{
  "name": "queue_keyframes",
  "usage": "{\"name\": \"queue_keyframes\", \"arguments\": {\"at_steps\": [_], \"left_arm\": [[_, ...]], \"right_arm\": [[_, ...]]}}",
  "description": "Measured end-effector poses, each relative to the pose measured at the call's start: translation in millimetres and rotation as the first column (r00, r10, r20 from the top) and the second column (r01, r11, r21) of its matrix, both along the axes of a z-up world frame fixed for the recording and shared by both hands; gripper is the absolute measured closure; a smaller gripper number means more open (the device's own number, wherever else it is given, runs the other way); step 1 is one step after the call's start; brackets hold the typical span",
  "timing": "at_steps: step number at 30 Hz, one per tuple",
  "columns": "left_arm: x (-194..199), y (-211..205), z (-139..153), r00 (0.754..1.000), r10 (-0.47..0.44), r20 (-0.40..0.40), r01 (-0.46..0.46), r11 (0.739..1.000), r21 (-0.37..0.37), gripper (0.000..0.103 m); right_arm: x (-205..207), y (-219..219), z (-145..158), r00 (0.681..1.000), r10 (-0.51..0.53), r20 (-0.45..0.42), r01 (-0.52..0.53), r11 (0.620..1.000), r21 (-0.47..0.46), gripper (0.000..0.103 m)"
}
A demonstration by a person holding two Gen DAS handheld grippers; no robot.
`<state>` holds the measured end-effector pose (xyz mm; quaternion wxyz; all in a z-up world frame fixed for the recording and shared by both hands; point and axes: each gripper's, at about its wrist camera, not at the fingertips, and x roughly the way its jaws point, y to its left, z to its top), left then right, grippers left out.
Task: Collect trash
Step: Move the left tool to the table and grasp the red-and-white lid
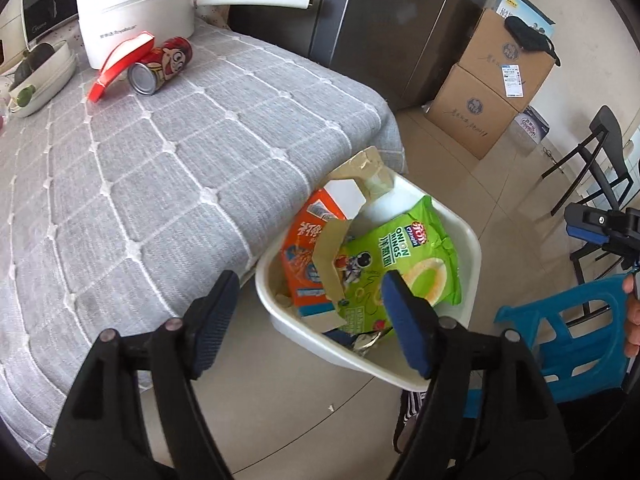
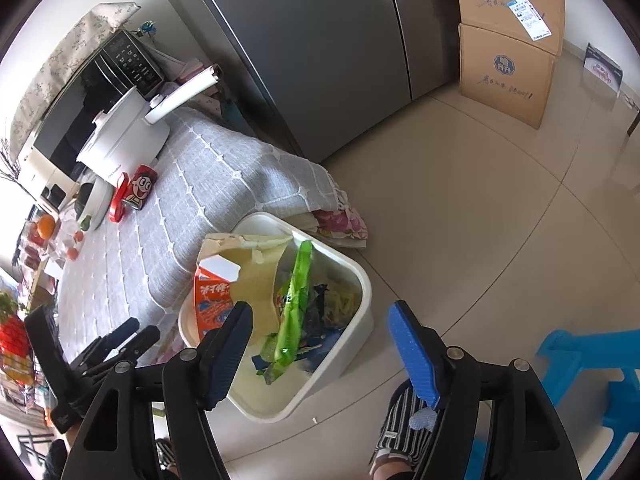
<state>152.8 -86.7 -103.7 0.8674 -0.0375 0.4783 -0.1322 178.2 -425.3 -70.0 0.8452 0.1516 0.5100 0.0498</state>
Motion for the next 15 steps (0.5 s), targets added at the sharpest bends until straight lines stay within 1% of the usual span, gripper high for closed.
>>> {"name": "queue_keyframes", "arguments": {"at_steps": [2, 9, 15], "left_arm": [[-3, 13, 4, 1.000, 0.029, 0.003, -0.029, 0.999, 0.027, 0.022], [-17, 65, 13, 0.991, 0.135, -0.005, -0.135, 0.989, 0.052, 0.020], [-32, 103, 22, 0.979, 0.205, 0.019, -0.206, 0.974, 0.092, 0.007]], "right_arm": [[1, 5, 1, 1.000, 0.005, 0.001, -0.005, 1.000, -0.001, 0.029], [4, 26, 6, 0.999, 0.035, 0.011, -0.034, 0.999, -0.018, 0.023], [7, 51, 8, 0.998, 0.055, 0.015, -0.054, 0.996, -0.067, 0.021]]}}
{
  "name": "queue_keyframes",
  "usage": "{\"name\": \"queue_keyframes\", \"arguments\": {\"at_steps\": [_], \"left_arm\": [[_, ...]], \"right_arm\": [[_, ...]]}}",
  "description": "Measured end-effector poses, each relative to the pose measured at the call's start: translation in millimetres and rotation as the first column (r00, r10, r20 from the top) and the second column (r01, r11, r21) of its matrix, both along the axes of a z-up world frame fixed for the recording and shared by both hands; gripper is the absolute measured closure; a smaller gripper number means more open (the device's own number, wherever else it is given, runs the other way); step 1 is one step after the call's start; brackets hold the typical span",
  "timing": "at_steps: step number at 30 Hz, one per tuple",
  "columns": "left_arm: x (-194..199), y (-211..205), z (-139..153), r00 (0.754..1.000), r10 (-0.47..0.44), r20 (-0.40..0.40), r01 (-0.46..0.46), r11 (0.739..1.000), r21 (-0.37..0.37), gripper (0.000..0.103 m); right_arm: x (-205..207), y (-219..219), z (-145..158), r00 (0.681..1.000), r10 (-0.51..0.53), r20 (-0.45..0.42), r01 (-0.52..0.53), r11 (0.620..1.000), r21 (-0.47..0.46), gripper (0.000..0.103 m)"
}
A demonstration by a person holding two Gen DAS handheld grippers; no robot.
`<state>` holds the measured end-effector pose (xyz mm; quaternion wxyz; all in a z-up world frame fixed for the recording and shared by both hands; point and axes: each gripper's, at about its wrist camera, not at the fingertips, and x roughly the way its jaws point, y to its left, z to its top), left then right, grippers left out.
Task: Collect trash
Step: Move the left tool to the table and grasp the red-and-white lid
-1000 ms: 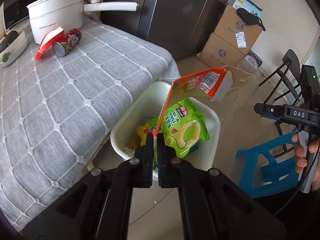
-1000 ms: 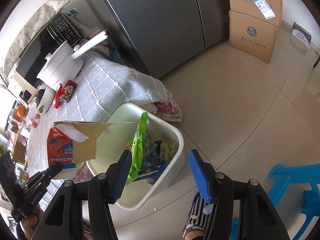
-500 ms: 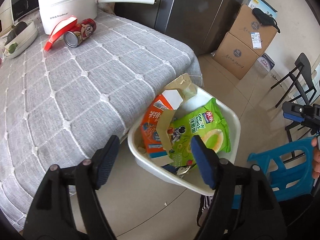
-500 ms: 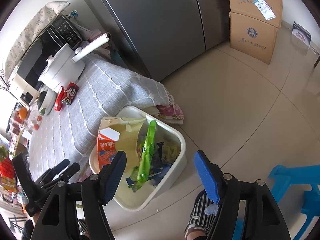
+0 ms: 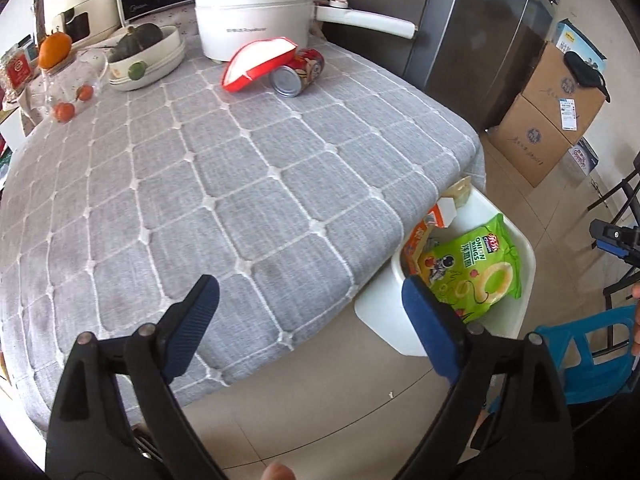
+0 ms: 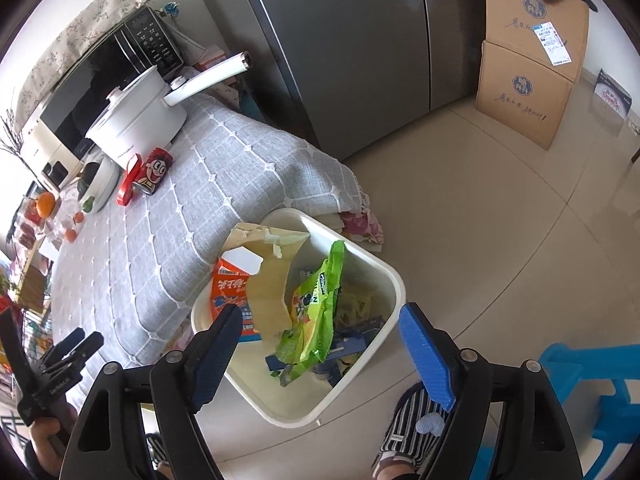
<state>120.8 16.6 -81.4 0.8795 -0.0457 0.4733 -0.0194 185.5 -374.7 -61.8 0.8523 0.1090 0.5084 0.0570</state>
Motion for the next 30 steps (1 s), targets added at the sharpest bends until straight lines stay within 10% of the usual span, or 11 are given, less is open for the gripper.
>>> {"name": "queue_keyframes", "arguments": {"at_steps": [16, 30], "left_arm": [[-4, 73, 11, 0.990, 0.057, 0.132, -0.079, 0.983, 0.167, 0.001], [105, 110, -1, 0.987, -0.090, 0.133, 0.051, 0.961, 0.273, 0.001]], "right_arm": [[26, 119, 11, 0.985, 0.165, 0.047, -0.160, 0.983, -0.093, 0.019], [111, 199, 9, 0.969, 0.229, 0.091, -0.220, 0.971, -0.095, 0.018]]}}
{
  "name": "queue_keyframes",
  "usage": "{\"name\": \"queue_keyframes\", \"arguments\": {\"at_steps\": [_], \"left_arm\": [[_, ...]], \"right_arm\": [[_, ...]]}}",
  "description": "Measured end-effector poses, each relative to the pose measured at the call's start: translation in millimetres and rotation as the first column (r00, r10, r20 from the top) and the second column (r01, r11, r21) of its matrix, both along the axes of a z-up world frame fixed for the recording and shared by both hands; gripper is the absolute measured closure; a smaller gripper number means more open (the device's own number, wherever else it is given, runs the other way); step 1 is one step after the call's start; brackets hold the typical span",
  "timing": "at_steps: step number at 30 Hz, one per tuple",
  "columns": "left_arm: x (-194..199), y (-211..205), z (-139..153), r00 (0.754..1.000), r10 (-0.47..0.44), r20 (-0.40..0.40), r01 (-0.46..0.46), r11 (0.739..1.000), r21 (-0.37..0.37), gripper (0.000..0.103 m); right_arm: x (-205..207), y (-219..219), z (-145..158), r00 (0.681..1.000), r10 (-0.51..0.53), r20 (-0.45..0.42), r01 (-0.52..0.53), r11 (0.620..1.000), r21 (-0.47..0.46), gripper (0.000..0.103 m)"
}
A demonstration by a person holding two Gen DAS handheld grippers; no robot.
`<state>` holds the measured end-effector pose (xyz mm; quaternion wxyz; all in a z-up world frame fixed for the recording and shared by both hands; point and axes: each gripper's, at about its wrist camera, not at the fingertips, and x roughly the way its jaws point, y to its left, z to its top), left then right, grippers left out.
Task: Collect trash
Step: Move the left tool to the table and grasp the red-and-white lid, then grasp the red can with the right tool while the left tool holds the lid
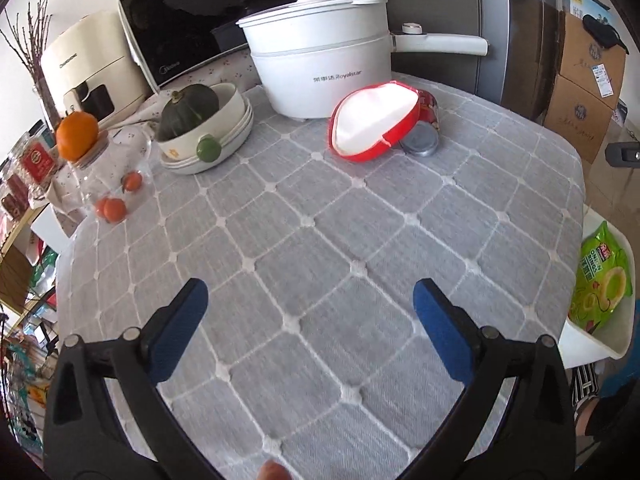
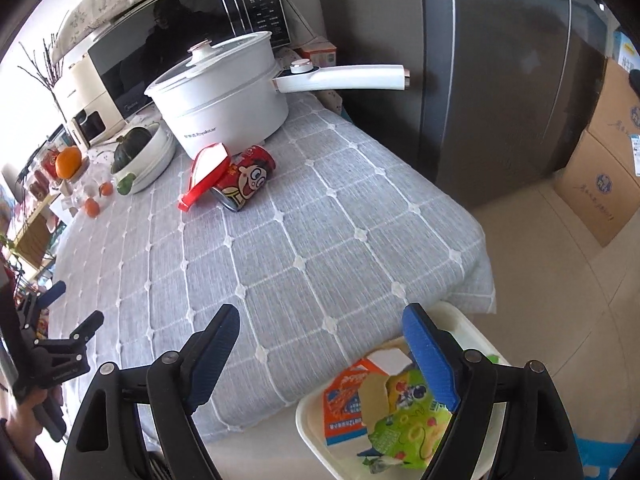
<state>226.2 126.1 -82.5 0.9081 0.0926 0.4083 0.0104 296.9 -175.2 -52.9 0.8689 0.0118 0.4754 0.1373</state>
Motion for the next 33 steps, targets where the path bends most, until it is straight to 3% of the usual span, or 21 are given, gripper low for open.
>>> {"name": "queue_keyframes", "arguments": {"at_steps": [2, 7, 11, 14, 15, 19, 26, 33], "left_arm": [[18, -11, 0, 0.999, -0.033, 0.024, 0.033, 0.999, -0.008, 0.003], [68, -46, -16, 0.993, -0.118, 0.028, 0.117, 0.991, 0.058, 0.024], [104, -64, -34, 0.987, -0.160, 0.023, 0.156, 0.982, 0.103, 0.035], [123, -70, -43, 0.985, -0.171, 0.005, 0.169, 0.979, 0.110, 0.055], [128, -70, -45, 0.986, -0.169, -0.005, 0.168, 0.981, 0.099, 0.072], [122, -56, -34, 0.990, -0.137, 0.035, 0.137, 0.990, -0.015, 0.096], [73, -10, -12, 0.996, -0.060, 0.060, 0.069, 0.984, -0.161, 0.100], [25, 40, -5, 0.997, -0.018, 0.070, 0.036, 0.964, -0.265, 0.100]], "right_arm": [[13, 9, -5, 1.000, 0.007, 0.003, -0.007, 1.000, -0.006, 0.018], [43, 18, -18, 1.000, 0.010, -0.003, -0.010, 1.000, -0.009, 0.018], [63, 17, -31, 1.000, 0.008, -0.016, -0.008, 1.000, 0.001, 0.018], [74, 15, -41, 1.000, 0.008, -0.019, -0.008, 1.000, -0.007, 0.018], [78, 15, -44, 1.000, 0.009, -0.020, -0.009, 1.000, -0.008, 0.018], [88, 17, -53, 1.000, 0.003, -0.028, -0.003, 1.000, -0.011, 0.018], [98, 45, -51, 0.999, -0.004, -0.034, 0.005, 0.999, 0.047, 0.018], [115, 105, -46, 0.998, -0.049, -0.040, 0.054, 0.988, 0.145, 0.018]]}}
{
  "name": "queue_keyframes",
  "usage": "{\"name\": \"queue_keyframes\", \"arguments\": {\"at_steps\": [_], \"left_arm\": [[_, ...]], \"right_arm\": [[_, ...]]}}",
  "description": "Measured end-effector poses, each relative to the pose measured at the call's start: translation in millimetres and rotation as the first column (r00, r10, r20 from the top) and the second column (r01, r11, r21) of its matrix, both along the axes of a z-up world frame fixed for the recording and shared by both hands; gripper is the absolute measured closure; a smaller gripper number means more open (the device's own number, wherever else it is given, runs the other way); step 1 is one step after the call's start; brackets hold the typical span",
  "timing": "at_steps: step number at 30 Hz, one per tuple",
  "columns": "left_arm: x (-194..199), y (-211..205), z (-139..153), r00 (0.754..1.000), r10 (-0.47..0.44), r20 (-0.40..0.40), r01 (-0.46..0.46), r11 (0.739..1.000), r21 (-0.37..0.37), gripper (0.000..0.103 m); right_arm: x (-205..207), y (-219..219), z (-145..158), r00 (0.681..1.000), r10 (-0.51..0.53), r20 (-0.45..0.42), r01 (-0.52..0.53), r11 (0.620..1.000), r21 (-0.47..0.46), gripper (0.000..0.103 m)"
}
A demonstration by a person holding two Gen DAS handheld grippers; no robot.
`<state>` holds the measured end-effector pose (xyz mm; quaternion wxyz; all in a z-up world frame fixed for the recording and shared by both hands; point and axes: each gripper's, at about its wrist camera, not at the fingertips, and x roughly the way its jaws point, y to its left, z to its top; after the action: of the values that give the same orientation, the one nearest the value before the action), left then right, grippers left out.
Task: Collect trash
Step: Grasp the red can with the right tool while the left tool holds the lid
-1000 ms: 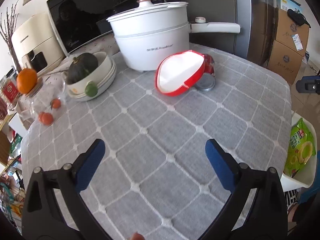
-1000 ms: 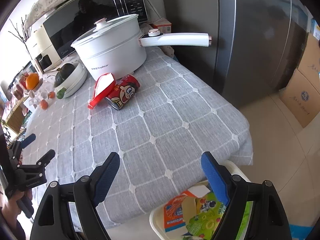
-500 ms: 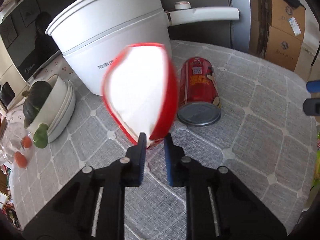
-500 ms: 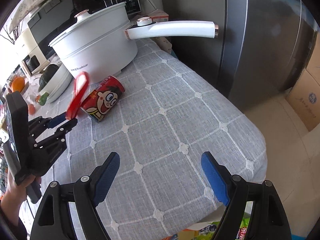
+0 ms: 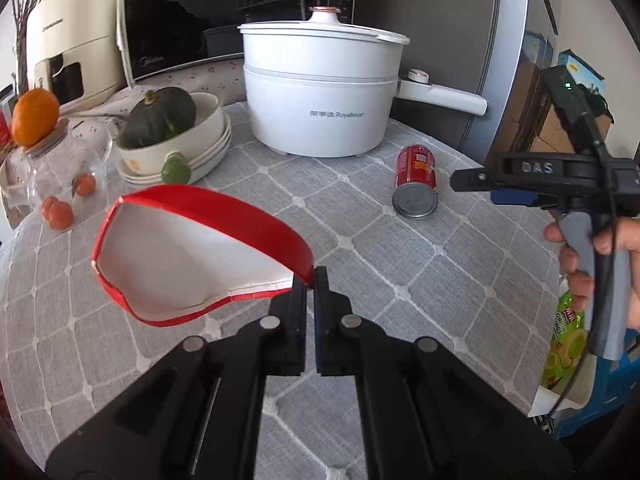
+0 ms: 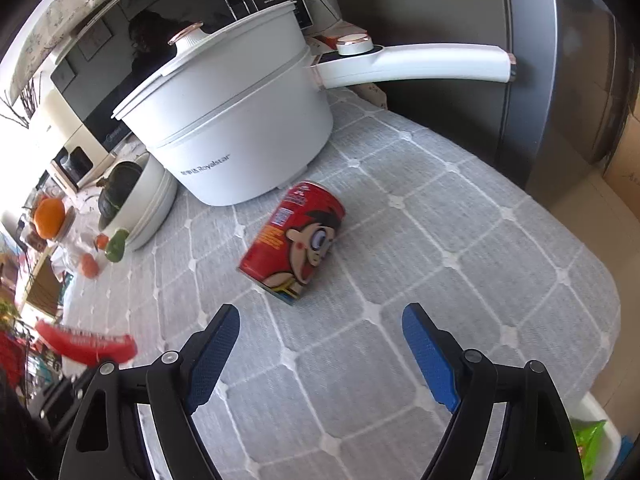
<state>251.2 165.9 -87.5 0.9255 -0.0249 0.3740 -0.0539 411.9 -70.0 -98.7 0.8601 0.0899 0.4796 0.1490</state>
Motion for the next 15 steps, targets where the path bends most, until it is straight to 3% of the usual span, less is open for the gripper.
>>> {"name": "queue_keyframes", "arguments": {"at_steps": [7, 13, 15], "left_arm": [[-18, 34, -3, 1.000, 0.020, -0.006, -0.020, 0.999, -0.026, 0.100], [-27, 46, -7, 1.000, 0.022, -0.015, -0.022, 0.999, -0.047, 0.100], [-30, 47, -8, 1.000, 0.020, -0.014, -0.021, 0.999, -0.049, 0.100]], "right_arm": [[21, 50, -9, 0.998, -0.065, 0.026, 0.065, 0.998, -0.021, 0.018], [34, 57, -29, 0.992, -0.128, -0.003, 0.127, 0.991, -0.041, 0.018], [36, 55, -34, 0.988, -0.154, -0.008, 0.154, 0.987, -0.045, 0.024]]}}
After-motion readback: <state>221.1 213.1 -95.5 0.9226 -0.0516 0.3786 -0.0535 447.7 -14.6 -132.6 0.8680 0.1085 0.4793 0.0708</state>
